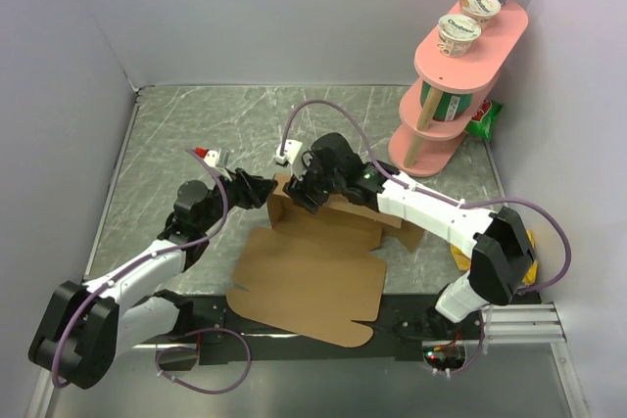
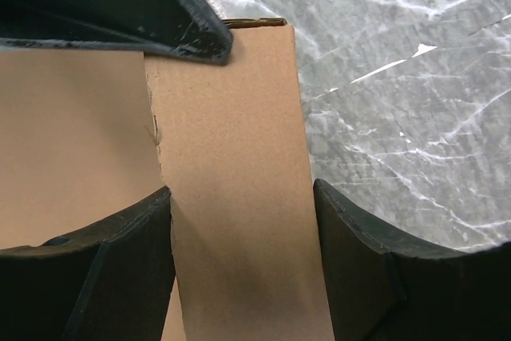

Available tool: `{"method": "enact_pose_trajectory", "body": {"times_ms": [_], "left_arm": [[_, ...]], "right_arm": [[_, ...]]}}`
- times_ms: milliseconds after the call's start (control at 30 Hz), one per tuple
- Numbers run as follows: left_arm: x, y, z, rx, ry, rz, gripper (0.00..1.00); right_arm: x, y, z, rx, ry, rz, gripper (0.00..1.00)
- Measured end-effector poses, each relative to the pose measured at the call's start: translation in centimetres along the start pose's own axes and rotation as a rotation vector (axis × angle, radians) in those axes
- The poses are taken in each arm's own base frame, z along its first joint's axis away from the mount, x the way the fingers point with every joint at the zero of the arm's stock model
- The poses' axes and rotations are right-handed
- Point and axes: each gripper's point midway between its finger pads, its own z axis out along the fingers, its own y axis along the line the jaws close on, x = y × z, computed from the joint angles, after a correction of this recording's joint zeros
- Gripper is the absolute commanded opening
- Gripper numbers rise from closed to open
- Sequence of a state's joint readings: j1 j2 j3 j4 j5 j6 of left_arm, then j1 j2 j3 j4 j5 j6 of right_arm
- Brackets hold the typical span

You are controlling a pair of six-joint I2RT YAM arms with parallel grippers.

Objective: Fold the paper box

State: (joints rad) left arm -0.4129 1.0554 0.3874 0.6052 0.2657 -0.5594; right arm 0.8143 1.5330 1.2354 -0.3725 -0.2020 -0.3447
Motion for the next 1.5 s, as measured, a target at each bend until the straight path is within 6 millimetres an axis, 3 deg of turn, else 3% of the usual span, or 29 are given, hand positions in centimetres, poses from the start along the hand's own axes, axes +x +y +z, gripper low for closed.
{"method": "enact_pose_trajectory", "body": {"times_ms": [267, 500, 700, 1500], "left_arm": [[0.3, -0.4, -0.6, 0.031, 0.018, -0.108, 0.47], [0.3, -1.0, -0.9, 0.074, 0.017, -0.143, 0.27], [0.5, -0.9, -0.7, 0.098, -0.002, -0.169, 0.16], [1.0, -0.5, -0.2, 0.132, -0.045, -0.16, 0.09]], "right_arm": [[-0.2, 0.0, 0.1, 0.02, -0.004, -0.018, 0.67], [-0.4, 0.1, 0.2, 0.025, -0.01, -0.025, 0.67], [-0.4, -0.1, 0.4, 0.039, -0.012, -0.026, 0.67], [-0.3, -0.4, 0.3, 0.07, -0.019, -0.024, 0.67]]}}
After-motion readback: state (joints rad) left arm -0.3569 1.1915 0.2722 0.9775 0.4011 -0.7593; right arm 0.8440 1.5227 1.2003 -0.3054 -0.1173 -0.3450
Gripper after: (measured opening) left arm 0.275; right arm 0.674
